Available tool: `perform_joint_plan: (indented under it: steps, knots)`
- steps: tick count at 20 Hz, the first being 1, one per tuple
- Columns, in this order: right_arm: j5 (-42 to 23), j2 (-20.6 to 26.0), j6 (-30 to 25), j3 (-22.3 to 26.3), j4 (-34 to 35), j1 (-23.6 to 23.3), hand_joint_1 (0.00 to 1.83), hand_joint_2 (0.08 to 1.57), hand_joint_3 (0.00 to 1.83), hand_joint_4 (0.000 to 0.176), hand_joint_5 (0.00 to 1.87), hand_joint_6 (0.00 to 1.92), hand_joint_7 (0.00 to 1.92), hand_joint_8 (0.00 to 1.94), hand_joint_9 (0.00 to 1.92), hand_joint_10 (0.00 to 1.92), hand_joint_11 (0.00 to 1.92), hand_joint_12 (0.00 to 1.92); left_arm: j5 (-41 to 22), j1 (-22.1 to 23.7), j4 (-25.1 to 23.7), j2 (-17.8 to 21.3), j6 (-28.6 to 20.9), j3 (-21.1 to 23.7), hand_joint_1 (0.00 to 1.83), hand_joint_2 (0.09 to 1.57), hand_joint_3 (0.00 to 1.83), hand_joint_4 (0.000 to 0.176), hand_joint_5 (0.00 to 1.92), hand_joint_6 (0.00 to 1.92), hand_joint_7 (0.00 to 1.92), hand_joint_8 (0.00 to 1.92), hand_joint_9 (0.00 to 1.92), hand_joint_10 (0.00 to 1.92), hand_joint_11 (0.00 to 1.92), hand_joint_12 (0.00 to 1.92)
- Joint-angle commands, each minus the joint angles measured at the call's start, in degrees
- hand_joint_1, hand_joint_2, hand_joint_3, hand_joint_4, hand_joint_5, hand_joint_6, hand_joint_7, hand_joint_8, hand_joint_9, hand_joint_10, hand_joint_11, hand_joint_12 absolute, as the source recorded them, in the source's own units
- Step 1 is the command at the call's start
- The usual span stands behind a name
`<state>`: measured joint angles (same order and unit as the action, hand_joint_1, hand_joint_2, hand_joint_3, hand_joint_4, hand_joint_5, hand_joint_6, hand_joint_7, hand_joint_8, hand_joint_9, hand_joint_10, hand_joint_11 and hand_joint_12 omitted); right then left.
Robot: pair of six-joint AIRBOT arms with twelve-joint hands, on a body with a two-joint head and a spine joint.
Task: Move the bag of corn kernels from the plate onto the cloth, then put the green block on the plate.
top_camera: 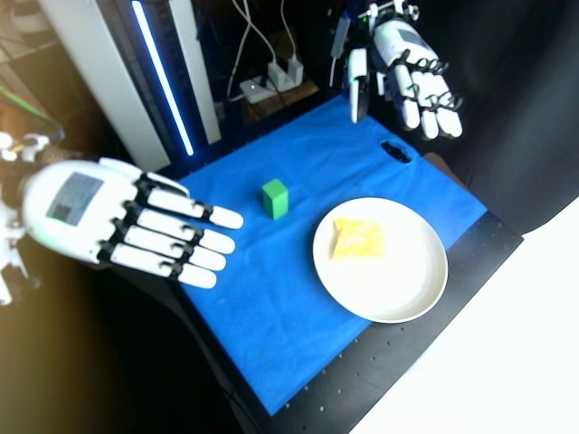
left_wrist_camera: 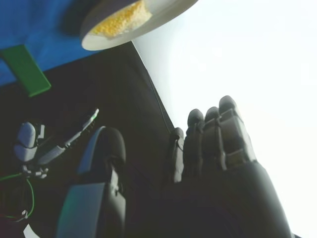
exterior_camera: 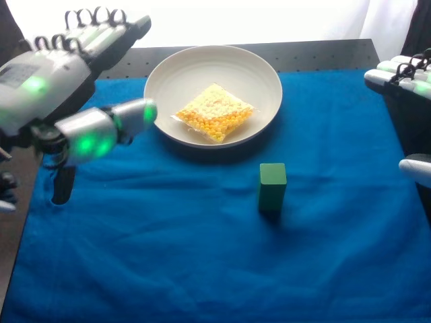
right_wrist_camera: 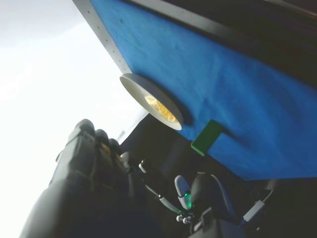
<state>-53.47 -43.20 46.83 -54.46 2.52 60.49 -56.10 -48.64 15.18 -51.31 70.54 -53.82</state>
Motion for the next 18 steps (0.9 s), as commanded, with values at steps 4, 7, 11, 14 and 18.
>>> perform_joint_plan:
  steps: [4, 7, 11, 14, 18]
  knots:
    - [-6.96, -0.05, 0.05, -0.35, 1.0, -1.05, 0.39, 1.36, 0.0, 0.0, 0.0, 0.0, 0.0, 0.0, 0.0, 0.0, 0.0, 0.0, 3.15, 6.78, -2.92, -4.8, -0.17, -4.64, 0.24, 1.38, 0.0, 0.04, 0.0, 0.0, 0.0, 0.0, 0.0, 0.0, 0.0, 0.0]
    - [-6.93, -0.34, 0.05, -0.51, 1.0, -1.05, 0.39, 1.35, 0.0, 0.0, 0.0, 0.0, 0.0, 0.0, 0.0, 0.0, 0.0, 0.0, 15.04, 13.22, -4.88, -10.42, -0.17, -10.84, 0.47, 1.35, 0.0, 0.041, 0.0, 0.0, 0.0, 0.0, 0.0, 0.0, 0.0, 0.0]
    - [-6.8, -0.7, 0.03, -0.75, 0.98, -1.04, 0.42, 1.36, 0.01, 0.0, 0.0, 0.0, 0.0, 0.0, 0.0, 0.0, 0.0, 0.0, 27.82, 18.21, -4.79, -18.44, 0.39, -19.89, 0.56, 1.3, 0.0, 0.053, 0.0, 0.0, 0.0, 0.0, 0.0, 0.0, 0.02, 0.01]
    - [-6.77, -0.75, 0.0, -0.79, 0.98, -1.04, 0.42, 1.37, 0.0, 0.0, 0.0, 0.0, 0.0, 0.0, 0.0, 0.0, 0.0, 0.0, 31.96, 18.37, -1.81, -21.74, 2.46, -23.38, 0.61, 1.25, 0.0, 0.016, 0.04, 0.02, 0.0, 0.0, 0.01, 0.0, 0.0, 0.56]
    - [-6.76, -0.76, -0.19, -0.8, 0.98, -1.03, 0.53, 1.36, 0.0, 0.0, 0.0, 0.0, 0.0, 0.0, 0.0, 0.0, 0.0, 0.0, 35.04, 17.87, 0.53, -23.12, 5.18, -24.66, 0.74, 1.27, 0.0, 0.014, 0.13, 0.02, 0.09, 0.01, 0.12, 0.03, 0.0, 1.08]
